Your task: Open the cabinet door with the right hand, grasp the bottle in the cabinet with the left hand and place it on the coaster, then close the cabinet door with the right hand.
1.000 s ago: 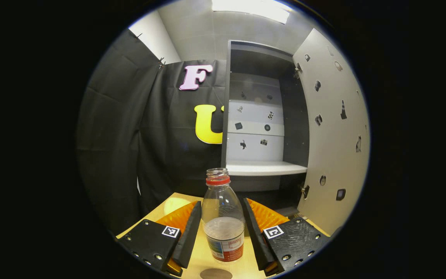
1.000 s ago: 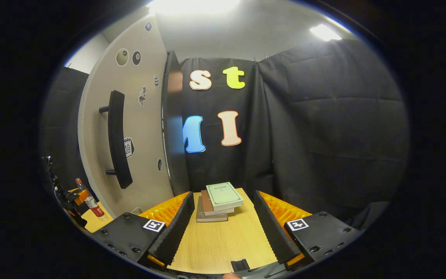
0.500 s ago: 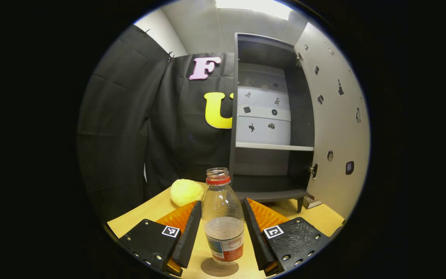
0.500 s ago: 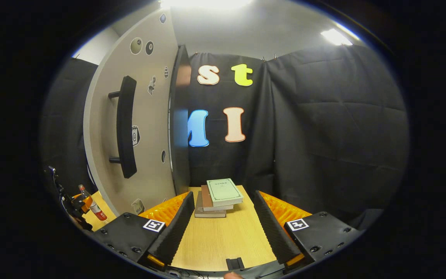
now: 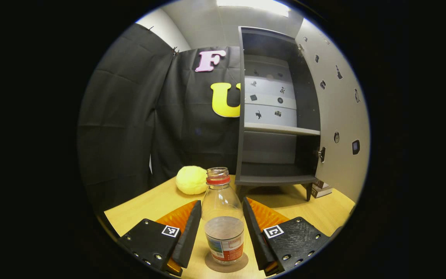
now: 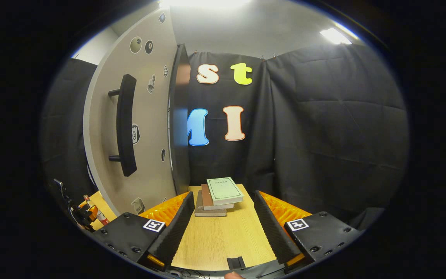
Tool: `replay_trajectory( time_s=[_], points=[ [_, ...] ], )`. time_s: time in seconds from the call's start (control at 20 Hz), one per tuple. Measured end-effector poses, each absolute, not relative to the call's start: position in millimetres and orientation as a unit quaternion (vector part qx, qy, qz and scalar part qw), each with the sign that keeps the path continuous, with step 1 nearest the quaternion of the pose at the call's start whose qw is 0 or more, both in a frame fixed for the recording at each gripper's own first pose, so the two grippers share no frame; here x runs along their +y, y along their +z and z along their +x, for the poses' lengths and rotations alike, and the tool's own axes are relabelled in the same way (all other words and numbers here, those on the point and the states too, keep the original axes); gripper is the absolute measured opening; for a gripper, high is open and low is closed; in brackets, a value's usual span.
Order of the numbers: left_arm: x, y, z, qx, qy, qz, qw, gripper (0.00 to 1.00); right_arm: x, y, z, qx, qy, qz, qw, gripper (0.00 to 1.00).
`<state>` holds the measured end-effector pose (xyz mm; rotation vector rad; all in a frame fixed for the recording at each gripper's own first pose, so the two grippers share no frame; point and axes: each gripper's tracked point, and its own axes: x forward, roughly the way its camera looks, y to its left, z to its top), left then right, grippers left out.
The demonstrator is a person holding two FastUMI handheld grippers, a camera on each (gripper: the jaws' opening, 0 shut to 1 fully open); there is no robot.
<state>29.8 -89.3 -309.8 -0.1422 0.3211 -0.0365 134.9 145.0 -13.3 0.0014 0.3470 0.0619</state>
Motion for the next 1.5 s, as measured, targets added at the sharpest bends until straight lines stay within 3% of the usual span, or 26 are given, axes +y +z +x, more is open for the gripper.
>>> replay_trajectory(
  time_s=[0.4, 0.45, 0.55, 0.6, 0.95, 1.0, 1.25, 1.3, 1.35, 1.5],
  points=[
    [-105.2, -288.7, 23.7, 0.151, -0.035, -0.024, 0.988, 0.66, 147.0, -12.3, 136.6, 0.167, 0.035, 0.004, 0.985, 0.98],
    [-108.0, -283.7, 23.7, 0.150, -0.038, -0.022, 0.988, 0.66, 148.7, -11.7, 136.2, 0.167, 0.035, 0.009, 0.985, 0.93],
    [-107.8, -276.2, 22.1, 0.153, -0.038, -0.019, 0.987, 0.66, 151.9, -10.8, 136.7, 0.165, 0.037, 0.017, 0.985, 0.93],
    [-105.7, -270.4, 21.8, 0.152, -0.036, -0.020, 0.987, 0.66, 153.1, -9.4, 137.9, 0.163, 0.038, 0.020, 0.986, 0.98],
    [-83.1, -185.3, 25.9, 0.128, -0.010, -0.022, 0.992, 0.66, 166.3, -0.6, 145.1, 0.141, 0.057, 0.050, 0.987, 0.98],
    [-79.0, -170.0, 25.2, 0.124, -0.006, -0.020, 0.992, 0.66, 169.2, 1.2, 146.4, 0.140, 0.063, 0.054, 0.987, 0.93],
    [-56.8, -101.4, 28.1, 0.109, 0.006, -0.007, 0.994, 0.66, 174.9, 7.2, 150.0, 0.126, 0.079, 0.054, 0.987, 0.98],
    [-52.9, -90.4, 28.2, 0.106, 0.006, -0.003, 0.994, 0.66, 175.6, 8.5, 151.3, 0.123, 0.081, 0.053, 0.988, 0.93],
    [-47.9, -79.3, 30.9, 0.103, 0.006, 0.001, 0.995, 0.66, 177.0, 10.0, 152.4, 0.119, 0.083, 0.054, 0.988, 0.98],
    [-32.3, -51.9, 33.7, 0.085, 0.002, 0.009, 0.996, 0.66, 190.3, 14.4, 153.2, 0.112, 0.099, 0.069, 0.986, 0.98]
  ],
)
